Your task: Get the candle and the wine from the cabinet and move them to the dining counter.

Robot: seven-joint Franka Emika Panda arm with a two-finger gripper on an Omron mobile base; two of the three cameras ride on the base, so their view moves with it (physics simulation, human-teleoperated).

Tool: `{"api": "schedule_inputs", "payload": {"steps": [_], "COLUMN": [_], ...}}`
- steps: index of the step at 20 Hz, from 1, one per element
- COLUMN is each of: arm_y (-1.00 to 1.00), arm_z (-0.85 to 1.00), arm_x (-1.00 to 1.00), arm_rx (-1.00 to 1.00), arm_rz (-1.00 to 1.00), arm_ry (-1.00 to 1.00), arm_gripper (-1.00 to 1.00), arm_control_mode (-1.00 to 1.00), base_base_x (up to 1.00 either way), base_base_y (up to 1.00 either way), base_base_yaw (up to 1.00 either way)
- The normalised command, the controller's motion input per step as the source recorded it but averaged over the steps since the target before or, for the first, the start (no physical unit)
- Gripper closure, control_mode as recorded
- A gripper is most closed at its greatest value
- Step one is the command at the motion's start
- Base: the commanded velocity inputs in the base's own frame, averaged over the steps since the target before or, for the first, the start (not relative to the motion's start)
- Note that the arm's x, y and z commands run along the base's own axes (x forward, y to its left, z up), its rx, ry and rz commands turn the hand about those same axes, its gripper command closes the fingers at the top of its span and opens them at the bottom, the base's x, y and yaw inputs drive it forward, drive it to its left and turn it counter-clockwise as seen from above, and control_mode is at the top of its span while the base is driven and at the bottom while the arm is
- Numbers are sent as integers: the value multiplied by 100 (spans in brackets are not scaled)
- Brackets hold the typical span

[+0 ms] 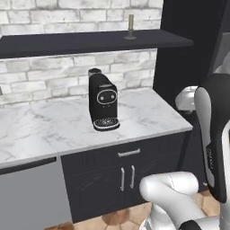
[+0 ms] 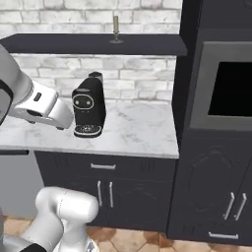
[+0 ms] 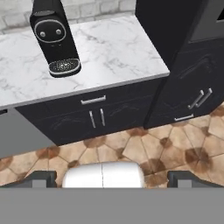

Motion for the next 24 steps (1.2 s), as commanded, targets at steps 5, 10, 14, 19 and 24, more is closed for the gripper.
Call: {"api": "schedule_inputs", "payload": {"steps": [5,10,14,19,24], "arm_y": [0,0,0,0,0], "arm_z": [0,0,0,0,0], "arm_x": [0,0,0,0,0], "arm_rx": [0,0,0,0,0], "arm_rz": [0,0,0,0,0], "arm_ry": [0,0,0,0,0], "arm_gripper": [-100,-100,-100,-100,-100], "arm_control_mode": [100,100,100,100,100], "base_base_x": [69,69,57,46,42], "base_base_y": [-40,-16,-1,0,0], "base_base_yaw": [13,13,10,7,3]}}
